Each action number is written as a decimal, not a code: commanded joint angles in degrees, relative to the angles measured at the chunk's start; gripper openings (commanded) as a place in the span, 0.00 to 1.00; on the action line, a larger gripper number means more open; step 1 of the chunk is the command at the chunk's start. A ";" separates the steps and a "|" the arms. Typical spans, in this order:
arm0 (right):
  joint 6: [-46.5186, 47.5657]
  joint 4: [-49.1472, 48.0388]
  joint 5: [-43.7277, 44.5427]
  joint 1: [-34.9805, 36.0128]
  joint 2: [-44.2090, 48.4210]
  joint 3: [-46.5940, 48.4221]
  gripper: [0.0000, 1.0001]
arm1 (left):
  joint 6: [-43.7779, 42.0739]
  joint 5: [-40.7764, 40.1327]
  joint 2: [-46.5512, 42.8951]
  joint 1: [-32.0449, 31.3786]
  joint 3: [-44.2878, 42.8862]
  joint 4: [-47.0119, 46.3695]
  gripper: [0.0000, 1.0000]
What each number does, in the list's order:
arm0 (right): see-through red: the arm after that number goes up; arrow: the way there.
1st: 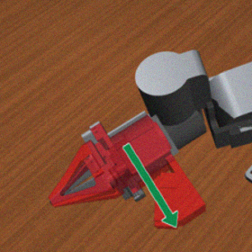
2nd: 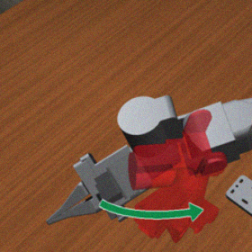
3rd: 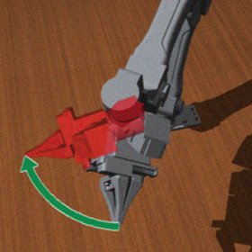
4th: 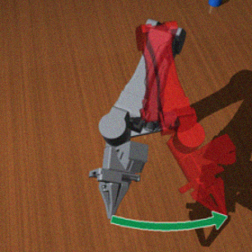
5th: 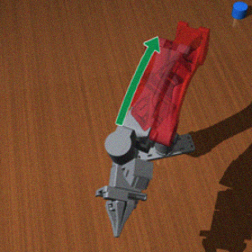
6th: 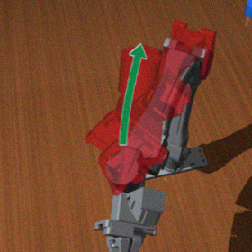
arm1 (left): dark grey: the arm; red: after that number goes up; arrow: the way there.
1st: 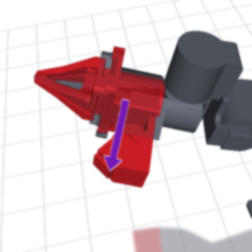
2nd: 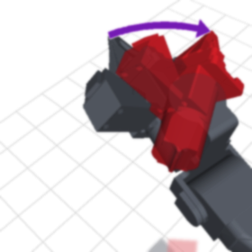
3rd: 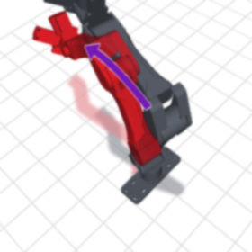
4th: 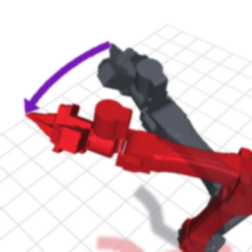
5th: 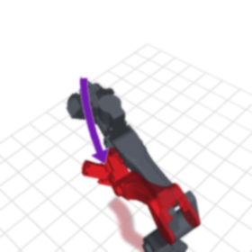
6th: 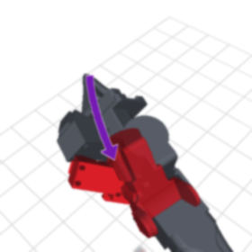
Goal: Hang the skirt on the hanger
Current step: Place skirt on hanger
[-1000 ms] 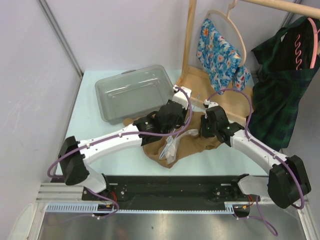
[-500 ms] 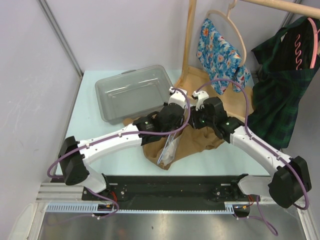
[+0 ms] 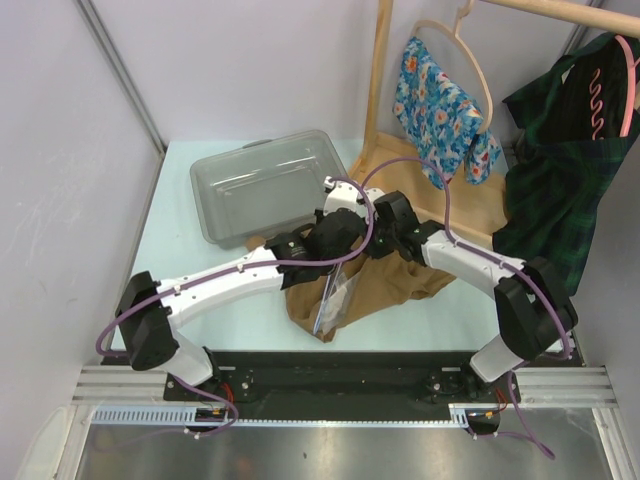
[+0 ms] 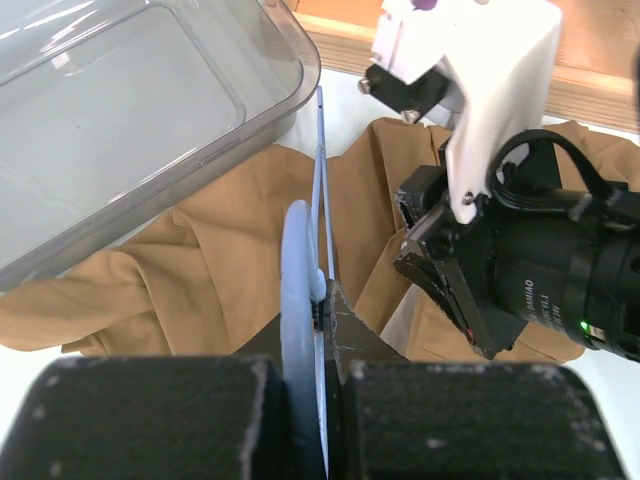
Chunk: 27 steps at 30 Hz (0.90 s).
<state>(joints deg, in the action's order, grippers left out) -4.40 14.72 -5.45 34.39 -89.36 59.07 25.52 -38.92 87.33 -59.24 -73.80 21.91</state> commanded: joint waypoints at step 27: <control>4.22 -1.35 17.14 4.37 7.10 -6.16 0.35 | 0.06 6.48 -4.01 0.27 3.93 -5.65 0.00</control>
<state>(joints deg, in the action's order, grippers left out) -3.46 20.08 8.99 37.43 -83.53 53.45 25.45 -33.85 85.27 -59.22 -69.19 18.46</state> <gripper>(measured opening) 0.352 0.026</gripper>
